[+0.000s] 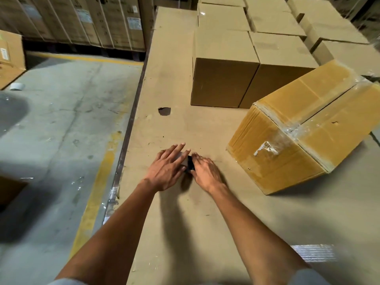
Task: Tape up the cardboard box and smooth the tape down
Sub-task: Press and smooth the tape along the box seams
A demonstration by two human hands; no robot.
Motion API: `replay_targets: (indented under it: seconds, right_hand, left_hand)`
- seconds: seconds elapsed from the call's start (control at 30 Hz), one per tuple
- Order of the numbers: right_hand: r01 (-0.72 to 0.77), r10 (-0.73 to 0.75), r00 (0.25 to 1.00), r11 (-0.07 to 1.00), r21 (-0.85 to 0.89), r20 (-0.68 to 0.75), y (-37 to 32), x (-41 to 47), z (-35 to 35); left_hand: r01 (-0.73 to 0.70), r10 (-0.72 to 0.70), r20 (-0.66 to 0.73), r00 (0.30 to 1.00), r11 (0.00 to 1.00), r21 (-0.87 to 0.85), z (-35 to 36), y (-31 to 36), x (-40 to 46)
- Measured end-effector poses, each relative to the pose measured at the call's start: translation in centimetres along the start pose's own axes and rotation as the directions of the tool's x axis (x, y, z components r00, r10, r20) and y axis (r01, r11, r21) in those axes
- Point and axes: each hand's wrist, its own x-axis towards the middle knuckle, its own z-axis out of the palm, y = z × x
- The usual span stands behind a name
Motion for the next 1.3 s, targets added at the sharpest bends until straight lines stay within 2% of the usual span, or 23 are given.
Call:
replay_targets:
  seconds: [0.13, 0.23, 0.4, 0.53, 0.63, 0.7, 0.83, 0.9, 1.0, 1.13, 1.3]
  right_hand:
    - [-0.003, 0.004, 0.999, 0.999, -0.04, 0.042, 0.0, -0.3, 0.1]
    - [-0.01, 0.011, 1.0, 0.995, -0.102, 0.003, 0.4, -0.9, -0.9]
    - [-0.143, 0.105, 0.976, 0.97, -0.199, -0.192, 2.3, -2.3, -5.2]
    - [-0.206, 0.098, 0.931, 0.936, -0.284, -0.351, 4.8, -4.5, -11.2]
    - [-0.269, 0.094, 0.851, 0.923, -0.275, -0.517, 6.5, -7.2, -15.4]
    - [-0.375, 0.169, 0.789, 0.894, -0.245, -0.591, 7.6, -9.1, -17.5]
    - [-0.585, 0.405, 0.703, 0.797, -0.152, -0.584, 10.3, -11.6, -18.9]
    - [-0.605, 0.477, 0.707, 0.79, -0.098, -0.522, 11.2, -12.2, -19.0]
    - [-0.605, 0.499, 0.724, 0.791, -0.091, -0.476, 11.4, -12.6, -19.1]
    - [-0.625, 0.503, 0.706, 0.774, -0.103, -0.499, 10.9, -12.5, -19.0]
    - [-0.658, 0.461, 0.651, 0.739, -0.146, -0.603, 10.6, -12.1, -18.2]
  left_hand:
    - [0.011, -0.011, 0.014, 1.0, 1.0, 0.018, -0.1, 0.4, 0.1]
    - [0.034, -0.034, -0.002, 0.999, 0.999, 0.015, -0.7, 1.3, 0.4]
    - [-0.005, 0.001, -0.085, 0.996, 0.999, -0.044, -2.2, 4.9, 2.3]
    - [-0.073, 0.05, -0.146, 0.988, 0.985, -0.159, -3.1, 9.4, 5.0]
    - [-0.136, 0.09, -0.219, 0.971, 0.969, -0.205, -4.4, 12.9, 7.3]
    - [-0.195, 0.14, -0.268, 0.953, 0.961, -0.194, -5.9, 14.9, 9.0]
    - [-0.296, 0.24, -0.342, 0.908, 0.948, -0.119, -9.3, 17.4, 12.7]
    - [-0.35, 0.319, -0.308, 0.896, 0.935, -0.05, -10.6, 18.2, 14.4]
    - [-0.436, 0.431, -0.25, 0.867, 0.899, 0.038, -11.8, 18.8, 16.7]
    - [-0.474, 0.476, -0.24, 0.846, 0.878, 0.069, -11.8, 18.7, 18.8]
    - [-0.487, 0.481, -0.358, 0.8, 0.87, 0.08, -10.2, 18.3, 19.6]
